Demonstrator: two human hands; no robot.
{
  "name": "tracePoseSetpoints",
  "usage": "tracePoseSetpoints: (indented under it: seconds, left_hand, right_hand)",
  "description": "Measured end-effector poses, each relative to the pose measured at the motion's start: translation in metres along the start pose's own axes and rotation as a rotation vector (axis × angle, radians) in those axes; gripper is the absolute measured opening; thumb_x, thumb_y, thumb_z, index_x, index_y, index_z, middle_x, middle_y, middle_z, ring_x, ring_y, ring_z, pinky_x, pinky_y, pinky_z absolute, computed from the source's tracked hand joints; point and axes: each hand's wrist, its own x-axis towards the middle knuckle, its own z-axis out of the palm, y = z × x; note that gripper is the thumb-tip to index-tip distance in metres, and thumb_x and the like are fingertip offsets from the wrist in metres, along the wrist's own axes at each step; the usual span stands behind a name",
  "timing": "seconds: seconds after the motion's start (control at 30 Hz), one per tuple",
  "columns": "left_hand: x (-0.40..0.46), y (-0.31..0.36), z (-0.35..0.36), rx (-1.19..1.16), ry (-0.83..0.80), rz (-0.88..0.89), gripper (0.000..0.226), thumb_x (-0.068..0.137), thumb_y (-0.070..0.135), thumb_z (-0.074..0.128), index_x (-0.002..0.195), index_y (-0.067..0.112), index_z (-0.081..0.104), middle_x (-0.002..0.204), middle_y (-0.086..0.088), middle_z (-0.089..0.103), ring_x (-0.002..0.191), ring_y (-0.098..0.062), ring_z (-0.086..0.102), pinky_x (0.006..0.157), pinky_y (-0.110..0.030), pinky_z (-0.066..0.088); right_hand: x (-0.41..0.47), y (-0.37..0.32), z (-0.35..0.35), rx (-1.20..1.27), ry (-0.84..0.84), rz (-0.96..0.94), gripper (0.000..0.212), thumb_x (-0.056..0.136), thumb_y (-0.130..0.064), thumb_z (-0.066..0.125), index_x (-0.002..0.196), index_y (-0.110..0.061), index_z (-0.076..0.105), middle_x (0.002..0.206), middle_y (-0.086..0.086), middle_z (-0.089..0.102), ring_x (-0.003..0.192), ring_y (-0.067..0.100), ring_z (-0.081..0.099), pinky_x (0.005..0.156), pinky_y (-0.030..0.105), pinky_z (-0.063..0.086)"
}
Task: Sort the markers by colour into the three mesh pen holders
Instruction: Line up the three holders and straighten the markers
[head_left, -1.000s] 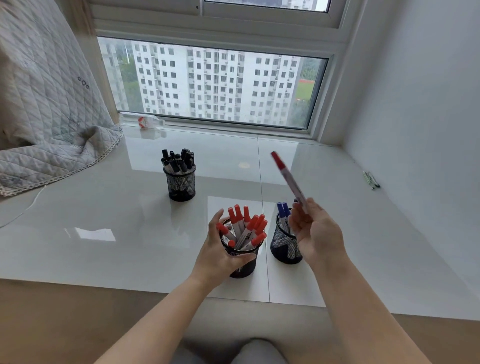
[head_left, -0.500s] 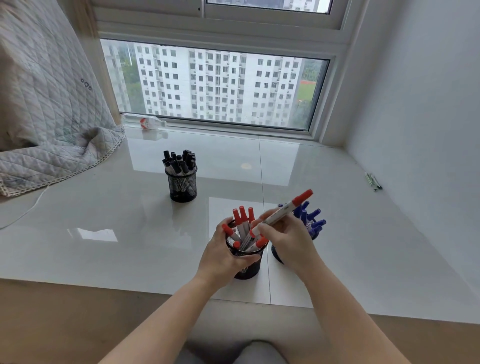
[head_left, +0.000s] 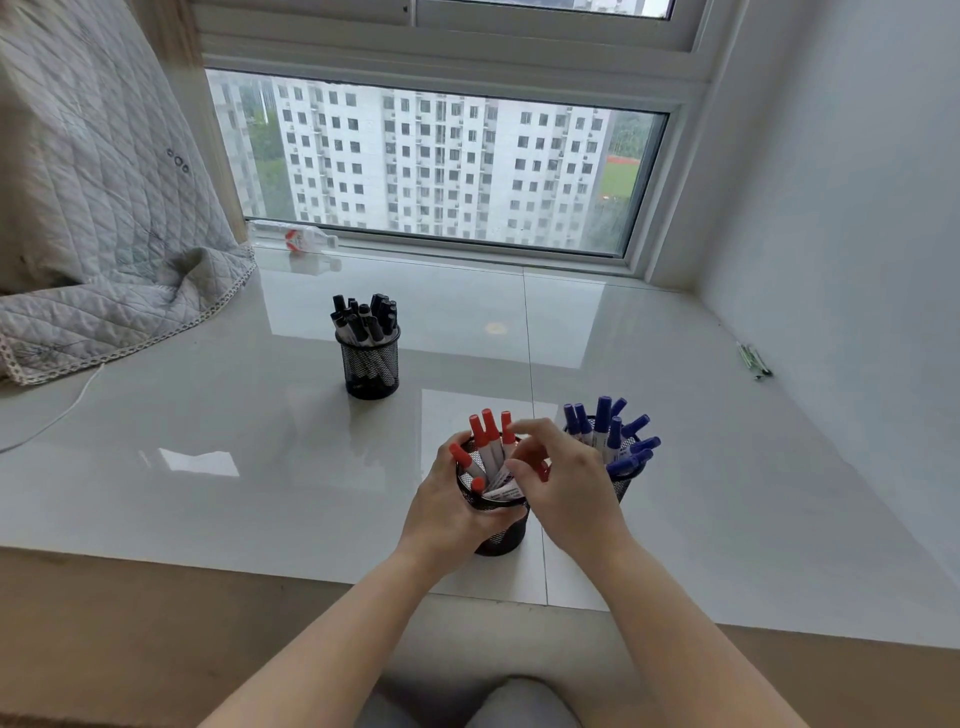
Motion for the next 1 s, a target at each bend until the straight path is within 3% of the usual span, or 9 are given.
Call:
tracePoseSetpoints:
  seconds: [0.1, 0.27, 0.33, 0.43, 0.57, 0.73, 0.87, 1.0]
  left_hand:
    - [-0.001, 0.001, 0.001, -0.008, 0.02, 0.009, 0.079, 0.044, 0.055, 0.077, 0.108, 0.063, 0.031, 0.092, 0.017, 0.061, 0.083, 0.003, 0.06, 0.073, -0.016, 0.048]
    - [-0.001, 0.002, 0.0, -0.022, 0.004, 0.04, 0.073, 0.052, 0.042, 0.078, 0.111, 0.053, 0.037, 0.094, 0.03, 0.063, 0.086, 0.011, 0.059, 0.07, -0.007, 0.045]
    - [-0.001, 0.001, -0.003, -0.027, 0.016, 0.03, 0.074, 0.054, 0.04, 0.079, 0.114, 0.05, 0.037, 0.097, 0.027, 0.064, 0.088, 0.01, 0.059, 0.074, -0.011, 0.046]
    - [-0.002, -0.004, -0.014, -0.017, 0.052, 0.002, 0.076, 0.052, 0.044, 0.081, 0.113, 0.053, 0.036, 0.098, 0.025, 0.063, 0.088, 0.012, 0.058, 0.074, -0.013, 0.046]
    - [-0.001, -0.021, -0.046, 0.023, 0.134, -0.031, 0.082, 0.051, 0.043, 0.084, 0.115, 0.05, 0.034, 0.101, 0.02, 0.062, 0.095, 0.004, 0.059, 0.078, -0.015, 0.045]
    - [0.001, -0.047, -0.096, -0.019, 0.292, -0.067, 0.082, 0.055, 0.035, 0.086, 0.107, 0.063, 0.03, 0.102, 0.023, 0.059, 0.094, 0.013, 0.057, 0.07, -0.006, 0.043]
    - [0.002, -0.065, -0.129, -0.086, 0.421, -0.096, 0.097, 0.052, 0.04, 0.084, 0.129, 0.051, 0.026, 0.112, 0.032, 0.052, 0.1, 0.016, 0.052, 0.086, -0.02, 0.043]
    - [0.012, -0.08, -0.151, -0.05, 0.508, -0.129, 0.101, 0.053, 0.044, 0.079, 0.134, 0.049, 0.018, 0.131, 0.015, 0.048, 0.117, -0.005, 0.051, 0.096, -0.03, 0.042]
  right_hand:
    - [-0.003, 0.005, 0.008, -0.139, -0.061, -0.071, 0.012, 0.089, -0.018, 0.057, 0.095, -0.012, 0.066, 0.09, 0.0, 0.065, 0.086, 0.018, 0.056, 0.075, 0.026, 0.045]
    - [-0.001, 0.005, 0.02, -0.294, -0.144, -0.165, 0.024, 0.095, -0.028, 0.044, 0.096, -0.016, 0.065, 0.098, -0.002, 0.063, 0.095, 0.019, 0.048, 0.081, 0.031, 0.042]
    - [0.002, 0.003, 0.024, -0.327, -0.193, -0.197, 0.026, 0.095, -0.033, 0.043, 0.099, -0.019, 0.065, 0.102, -0.004, 0.061, 0.099, 0.018, 0.046, 0.082, 0.032, 0.041]
    - [0.007, -0.003, 0.026, -0.147, -0.161, -0.151, 0.028, 0.093, -0.037, 0.042, 0.095, -0.02, 0.065, 0.095, -0.012, 0.058, 0.094, 0.011, 0.045, 0.081, 0.029, 0.039]
    - [0.021, -0.014, 0.036, 0.205, 0.102, 0.03, 0.019, 0.09, -0.033, 0.044, 0.086, -0.023, 0.06, 0.083, -0.023, 0.052, 0.083, -0.001, 0.049, 0.072, 0.01, 0.036]
    - [0.049, -0.019, 0.075, 0.363, 0.028, 0.22, 0.01, 0.092, -0.021, 0.049, 0.088, -0.025, 0.057, 0.086, -0.012, 0.06, 0.08, -0.006, 0.053, 0.064, 0.004, 0.037]
    - [0.069, -0.018, 0.116, 0.309, -0.064, 0.256, 0.008, 0.089, -0.018, 0.052, 0.094, -0.019, 0.059, 0.092, -0.004, 0.061, 0.075, -0.002, 0.052, 0.068, 0.018, 0.039]
    - [0.096, -0.013, 0.155, 0.309, -0.085, 0.353, 0.013, 0.087, -0.018, 0.054, 0.099, -0.017, 0.057, 0.099, 0.003, 0.063, 0.078, 0.009, 0.053, 0.073, 0.024, 0.041]
